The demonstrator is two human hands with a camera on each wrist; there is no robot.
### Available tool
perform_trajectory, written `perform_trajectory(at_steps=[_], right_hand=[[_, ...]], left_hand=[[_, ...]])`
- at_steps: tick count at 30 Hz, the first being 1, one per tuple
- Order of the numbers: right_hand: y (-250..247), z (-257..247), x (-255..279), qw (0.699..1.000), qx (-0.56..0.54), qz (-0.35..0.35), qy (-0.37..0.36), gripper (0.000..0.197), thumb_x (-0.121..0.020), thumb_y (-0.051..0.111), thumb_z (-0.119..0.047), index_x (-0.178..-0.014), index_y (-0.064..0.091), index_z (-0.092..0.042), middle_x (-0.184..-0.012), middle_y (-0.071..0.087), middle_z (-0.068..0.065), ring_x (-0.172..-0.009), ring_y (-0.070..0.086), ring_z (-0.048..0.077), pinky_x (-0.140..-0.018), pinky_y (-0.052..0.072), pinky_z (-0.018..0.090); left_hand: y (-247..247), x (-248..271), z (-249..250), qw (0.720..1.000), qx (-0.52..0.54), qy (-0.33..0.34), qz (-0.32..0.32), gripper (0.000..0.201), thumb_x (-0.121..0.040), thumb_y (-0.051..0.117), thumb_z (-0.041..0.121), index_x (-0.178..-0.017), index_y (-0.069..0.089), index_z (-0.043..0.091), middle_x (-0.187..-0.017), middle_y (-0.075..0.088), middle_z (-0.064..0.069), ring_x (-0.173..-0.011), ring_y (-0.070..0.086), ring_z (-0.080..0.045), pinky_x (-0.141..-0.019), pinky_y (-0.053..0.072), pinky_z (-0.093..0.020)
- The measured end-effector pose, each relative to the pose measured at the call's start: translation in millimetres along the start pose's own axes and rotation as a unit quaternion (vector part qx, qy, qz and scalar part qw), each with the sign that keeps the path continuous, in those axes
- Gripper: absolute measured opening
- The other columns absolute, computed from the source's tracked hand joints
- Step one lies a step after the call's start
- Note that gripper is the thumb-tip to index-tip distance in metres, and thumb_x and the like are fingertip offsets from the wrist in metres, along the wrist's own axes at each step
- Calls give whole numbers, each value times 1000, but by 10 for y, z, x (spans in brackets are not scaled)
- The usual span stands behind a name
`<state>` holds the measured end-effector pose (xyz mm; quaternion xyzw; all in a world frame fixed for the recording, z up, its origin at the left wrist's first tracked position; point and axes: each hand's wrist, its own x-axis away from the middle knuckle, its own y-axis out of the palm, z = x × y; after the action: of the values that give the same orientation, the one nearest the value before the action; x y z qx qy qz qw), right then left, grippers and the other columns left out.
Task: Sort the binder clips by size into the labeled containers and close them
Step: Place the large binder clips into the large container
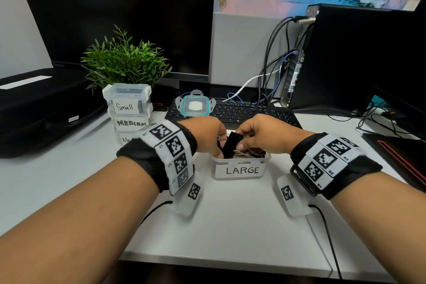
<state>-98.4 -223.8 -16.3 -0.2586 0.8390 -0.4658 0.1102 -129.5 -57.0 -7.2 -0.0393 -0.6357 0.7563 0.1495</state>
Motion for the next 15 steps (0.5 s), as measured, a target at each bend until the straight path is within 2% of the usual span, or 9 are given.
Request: perform_trajectory(at_steps=[2,4,6,10,15], right_hand=[[-6,12,4,1000,-12,-3,-4,12,-82,72,-12,-83,72,-24,-76,69,6,-64,55,10,-66,47,25],[-10,24,11,1000,-22,-8,-6,18,-83,70,-11,-78,69,-28,-66,65,-2,-59,52,9,-62,46,24],[-18,35,23,999,-34,-20,-2,20,-86,68,-11,-76,67,-28,-59,60,-10,-54,50,8,-58,45,23],[-10,67,16,999,-32,-31,-9,19,-88,65,-14,-75,66,-28,-63,60,-6,-54,49,9,-58,45,26],[-11,63,30,997,-55,-52,-4,12,-89,64,-14,-80,67,-22,-65,62,-7,-57,54,10,-62,49,27]], left_hand=[[-26,-34,61,999,-41,6,-5,31,-80,71,28,-107,61,17,-93,56,2,-83,51,-17,-65,37,-24],[-35,-69,79,999,-51,11,-9,29,-80,71,25,-105,61,17,-90,55,2,-79,50,-16,-55,35,-21],[-39,-89,57,999,-36,6,-17,26,-79,72,23,-102,61,19,-87,55,3,-72,49,-14,-50,32,-20],[-47,-112,13,1000,-6,-12,-21,28,-75,75,23,-98,59,23,-76,51,9,-63,45,-6,-52,34,-21],[-30,-129,-34,999,17,-16,-48,27,-77,73,23,-90,52,31,-83,60,7,-65,53,-6,-54,38,-20]])
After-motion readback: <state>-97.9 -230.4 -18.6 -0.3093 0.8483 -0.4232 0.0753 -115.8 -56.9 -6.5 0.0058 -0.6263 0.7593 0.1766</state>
